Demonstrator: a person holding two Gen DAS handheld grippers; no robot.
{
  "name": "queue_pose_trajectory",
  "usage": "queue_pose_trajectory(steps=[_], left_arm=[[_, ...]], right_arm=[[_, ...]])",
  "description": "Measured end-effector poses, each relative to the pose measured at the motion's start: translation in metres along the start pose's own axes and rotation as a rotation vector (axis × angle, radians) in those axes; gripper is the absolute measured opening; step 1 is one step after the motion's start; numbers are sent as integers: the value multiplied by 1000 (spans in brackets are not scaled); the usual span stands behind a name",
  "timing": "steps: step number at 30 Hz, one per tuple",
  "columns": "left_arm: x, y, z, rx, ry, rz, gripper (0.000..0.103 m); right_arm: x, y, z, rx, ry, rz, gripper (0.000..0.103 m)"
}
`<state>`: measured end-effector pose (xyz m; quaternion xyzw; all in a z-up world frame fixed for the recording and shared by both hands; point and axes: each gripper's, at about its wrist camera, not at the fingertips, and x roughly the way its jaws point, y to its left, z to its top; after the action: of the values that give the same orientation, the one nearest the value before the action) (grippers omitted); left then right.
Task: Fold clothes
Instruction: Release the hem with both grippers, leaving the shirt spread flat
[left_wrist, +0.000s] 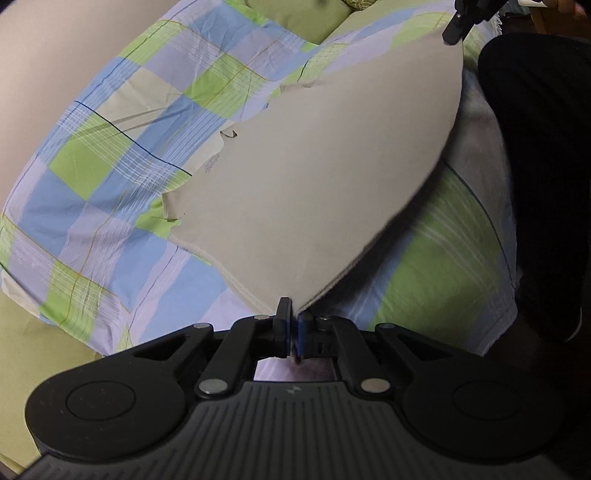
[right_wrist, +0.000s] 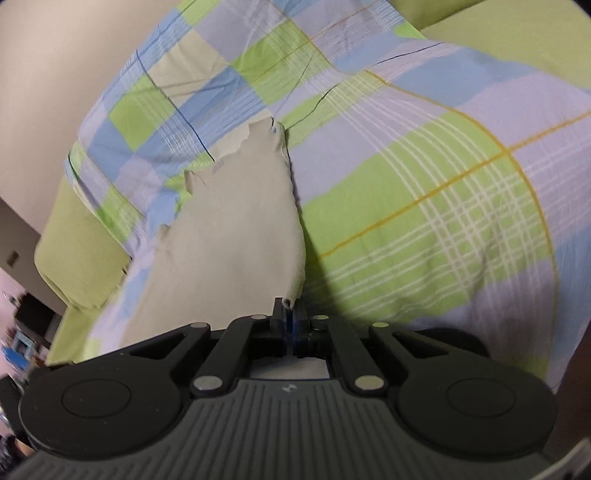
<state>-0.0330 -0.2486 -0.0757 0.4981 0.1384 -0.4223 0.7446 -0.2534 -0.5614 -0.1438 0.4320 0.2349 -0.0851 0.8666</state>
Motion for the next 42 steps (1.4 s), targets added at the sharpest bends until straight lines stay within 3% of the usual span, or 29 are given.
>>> queue_pose_trajectory(steps=[2,6,9,10,12,18,23,29,36,42], left_arm=[[-4,7,-13,-36,26,5,12],[-7,25,-22,-112,39,34,13],[-7,47,-18,-185,12,51,15],[-5,54,-14,-207,-5,48,26],[0,68,-5,-249,-39,41,36],[38,106,23,-379,-84,-48,36],[74,113,36,-423,-63,-132,36],[106,105,37,-449,9,-194,36],[113,103,38,-425,28,-193,37],[109,107,45,-401,13,-195,38]], right_arm=[[-11,-1,2,-41,-36,-98,6],[-26,-3,10,-45,-104,-120,7],[-23,7,19,-94,-107,-96,11],[-20,11,22,-109,-104,-84,15],[-10,21,30,-144,-89,-50,21],[25,57,52,-283,-35,32,28],[58,77,54,-360,43,70,37],[92,74,46,-329,149,88,39],[88,70,53,-322,138,63,40],[79,78,68,-363,114,36,47]])
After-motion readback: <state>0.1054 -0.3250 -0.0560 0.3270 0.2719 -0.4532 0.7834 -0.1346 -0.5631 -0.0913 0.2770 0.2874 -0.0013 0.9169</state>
